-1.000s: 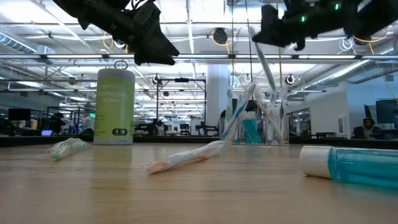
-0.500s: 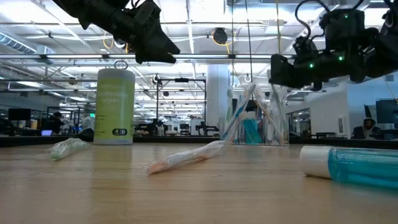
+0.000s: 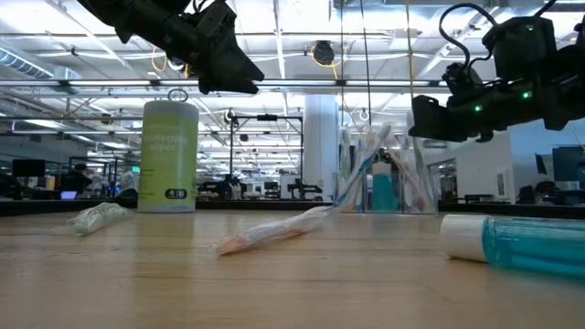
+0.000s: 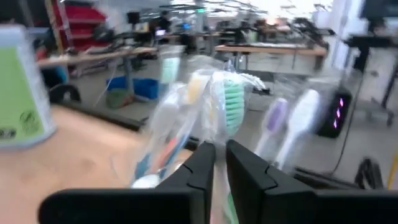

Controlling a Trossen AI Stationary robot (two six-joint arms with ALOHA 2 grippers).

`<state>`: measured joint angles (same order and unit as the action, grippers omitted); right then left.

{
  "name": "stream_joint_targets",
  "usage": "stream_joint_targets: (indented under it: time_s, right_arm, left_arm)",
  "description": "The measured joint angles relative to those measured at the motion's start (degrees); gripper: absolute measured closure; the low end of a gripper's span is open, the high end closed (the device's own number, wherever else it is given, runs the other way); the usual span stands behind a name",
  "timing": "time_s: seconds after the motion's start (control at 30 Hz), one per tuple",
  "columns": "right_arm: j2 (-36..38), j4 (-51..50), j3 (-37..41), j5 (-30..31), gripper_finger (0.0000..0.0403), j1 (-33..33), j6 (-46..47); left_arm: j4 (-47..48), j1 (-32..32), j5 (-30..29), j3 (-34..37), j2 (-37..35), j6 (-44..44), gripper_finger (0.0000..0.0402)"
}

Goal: Pick & Place toothbrushing station
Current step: Put the green toothbrush into the transparent organizer

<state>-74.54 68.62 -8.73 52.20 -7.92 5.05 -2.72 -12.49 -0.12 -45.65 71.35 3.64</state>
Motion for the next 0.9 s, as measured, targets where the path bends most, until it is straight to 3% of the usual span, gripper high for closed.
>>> stream_joint_targets:
  time_s: [0.17, 0.5, 0.63, 0.9]
  right_arm:
    - [0.00, -0.20, 0.00, -1.24, 0.0332, 1.30, -6.96]
    - [0.04, 0.23, 0.00, 0.21, 0.0264, 1.33, -6.65]
    - [1.94, 1.09, 0.00, 3.78, 0.0248, 1.31, -9.02]
    - [10.81, 1.26, 0.00, 1.84, 0.0240, 3.65, -9.86]
  left_arm:
    - [0.01, 0.00, 0.00, 0.00, 0.00, 0.02, 0.0167]
    - [0.07, 0.00, 0.02, 0.00, 0.00, 0.60, 0.0167]
    - [0.73, 0.00, 0.02, 0.00, 0.00, 0.63, 0.0167]
    - [1.38, 0.00, 0.02, 0.00, 0.00, 0.94, 0.0167]
